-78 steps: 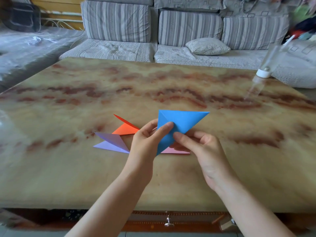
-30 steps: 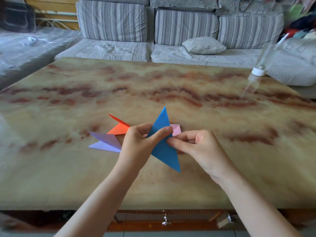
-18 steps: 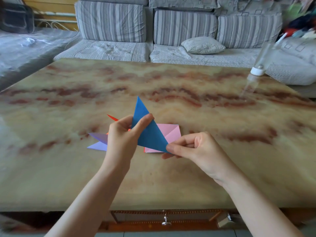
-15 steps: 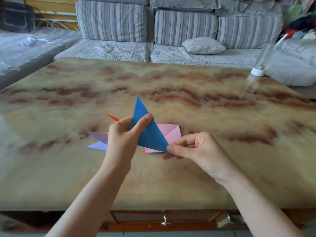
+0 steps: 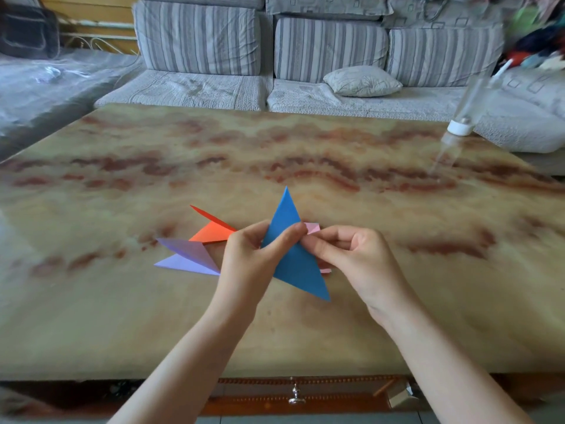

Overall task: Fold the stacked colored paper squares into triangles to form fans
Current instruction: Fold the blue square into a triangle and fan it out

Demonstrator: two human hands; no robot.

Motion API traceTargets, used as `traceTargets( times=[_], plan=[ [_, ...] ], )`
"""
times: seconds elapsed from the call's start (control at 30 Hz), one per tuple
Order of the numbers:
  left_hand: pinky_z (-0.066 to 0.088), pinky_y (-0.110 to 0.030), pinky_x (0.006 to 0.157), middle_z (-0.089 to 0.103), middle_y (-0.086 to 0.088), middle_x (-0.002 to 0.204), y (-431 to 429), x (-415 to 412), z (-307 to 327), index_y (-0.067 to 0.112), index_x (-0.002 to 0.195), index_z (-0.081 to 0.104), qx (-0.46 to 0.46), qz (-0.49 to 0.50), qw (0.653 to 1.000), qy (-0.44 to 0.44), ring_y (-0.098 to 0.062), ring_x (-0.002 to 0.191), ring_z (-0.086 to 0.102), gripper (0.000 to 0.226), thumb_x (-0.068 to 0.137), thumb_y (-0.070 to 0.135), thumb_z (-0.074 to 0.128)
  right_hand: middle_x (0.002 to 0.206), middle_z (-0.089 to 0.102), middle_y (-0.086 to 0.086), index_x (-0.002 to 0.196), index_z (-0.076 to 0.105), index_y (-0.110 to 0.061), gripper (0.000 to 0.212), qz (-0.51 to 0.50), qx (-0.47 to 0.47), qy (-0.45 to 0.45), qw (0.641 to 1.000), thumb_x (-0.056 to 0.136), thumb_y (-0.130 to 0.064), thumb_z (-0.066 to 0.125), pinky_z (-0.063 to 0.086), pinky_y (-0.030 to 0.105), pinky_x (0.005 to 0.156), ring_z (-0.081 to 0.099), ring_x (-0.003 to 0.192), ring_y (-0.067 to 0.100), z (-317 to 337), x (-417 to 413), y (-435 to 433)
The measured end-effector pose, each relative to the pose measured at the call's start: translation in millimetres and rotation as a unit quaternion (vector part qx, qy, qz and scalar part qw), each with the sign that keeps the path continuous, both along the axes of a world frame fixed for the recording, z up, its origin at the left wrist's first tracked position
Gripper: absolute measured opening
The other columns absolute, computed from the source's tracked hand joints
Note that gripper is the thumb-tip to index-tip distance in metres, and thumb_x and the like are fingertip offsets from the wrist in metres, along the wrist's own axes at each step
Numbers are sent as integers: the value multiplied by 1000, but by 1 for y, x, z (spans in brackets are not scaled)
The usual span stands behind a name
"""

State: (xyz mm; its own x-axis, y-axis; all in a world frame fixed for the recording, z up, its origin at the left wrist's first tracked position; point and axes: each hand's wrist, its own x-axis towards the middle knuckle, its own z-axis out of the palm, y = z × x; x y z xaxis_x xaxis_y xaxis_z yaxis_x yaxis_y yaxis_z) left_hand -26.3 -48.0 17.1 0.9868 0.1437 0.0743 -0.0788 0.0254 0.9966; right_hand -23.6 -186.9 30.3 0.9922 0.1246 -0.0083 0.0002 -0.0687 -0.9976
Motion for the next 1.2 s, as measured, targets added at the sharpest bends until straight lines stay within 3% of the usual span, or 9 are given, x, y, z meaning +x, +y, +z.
traceTargets(
  times=[0.07, 0.2, 0.3, 0.53, 0.67, 0.77, 0.9, 1.03, 1.2],
  plan=[
    [37, -8, 52, 63, 4, 62, 0, -1, 1, 14, 70, 70, -6, -13, 1000, 14, -3, 56, 53, 15, 81, 25, 70, 71, 74, 4, 77, 73, -8, 9, -4, 4, 4, 1000, 81, -16, 71, 47, 14, 54, 67, 60, 9, -2, 0, 2],
    [32, -23, 60, 59, -11, 74, 3, 1, 0, -2, 81, 67, -17, -9, 1000, 22, -13, 67, 47, 33, 78, 30, 73, 70, 74, 5, 75, 73, -7, 8, -15, -11, -29, 999, 80, -13, 72, 49, 16, 56, 68, 63, 9, -2, -3, 2],
    [29, -28, 65, 56, -13, 76, 2, 1, 2, -5, 84, 66, -27, -6, 999, 25, -16, 69, 45, 38, 77, 32, 72, 68, 73, -1, 70, 73, -14, 10, -28, -39, -56, 997, 80, -11, 72, 51, 17, 57, 68, 65, 7, -2, -4, 3],
    [34, -8, 51, 61, 7, 62, -1, -2, 6, 16, 74, 74, -50, 18, 998, 32, -3, 56, 49, 14, 82, 27, 70, 68, 73, 1, 70, 72, -15, 10, -36, -62, -70, 995, 80, -13, 73, 54, 24, 63, 66, 64, 12, -2, -6, 6],
    [38, -18, 70, 69, 12, 73, 7, 1, 10, 26, 74, 76, -65, 40, 996, 38, -2, 71, 55, 10, 80, 30, 70, 67, 72, -1, 68, 72, -15, 11, -36, -75, -75, 994, 79, -12, 73, 52, 29, 68, 65, 62, 8, -3, -8, 7],
    [37, -21, 72, 68, 12, 74, 8, 1, 11, 26, 74, 76, -71, 40, 996, 34, 0, 72, 55, 9, 79, 29, 70, 68, 73, -1, 69, 72, -15, 10, -37, -74, -70, 994, 79, -13, 74, 54, 33, 71, 65, 63, 10, -3, -8, 7],
    [44, -21, 83, 71, 12, 79, 12, 5, 11, 21, 82, 76, -101, 55, 993, 29, 0, 77, 61, 8, 78, 27, 72, 68, 73, 0, 69, 72, -15, 10, -34, -77, -68, 994, 78, -13, 74, 51, 26, 68, 65, 62, 8, -5, -8, 7],
    [47, -20, 81, 71, 11, 77, 14, 8, 12, 17, 84, 75, -100, 57, 993, 9, 0, 75, 62, 8, 83, 23, 69, 68, 73, 0, 68, 72, -13, 10, -30, -75, -69, 994, 78, -11, 74, 48, 17, 63, 63, 61, 7, -5, -7, 5],
    [49, -23, 80, 71, 11, 74, 26, 16, 13, 20, 84, 74, -100, 86, 991, 1, -2, 79, 64, 8, 85, 22, 66, 71, 73, 4, 71, 72, -9, 7, -31, -60, -68, 995, 78, -9, 74, 51, 21, 66, 65, 64, 11, -9, -9, 3]
  ],
)
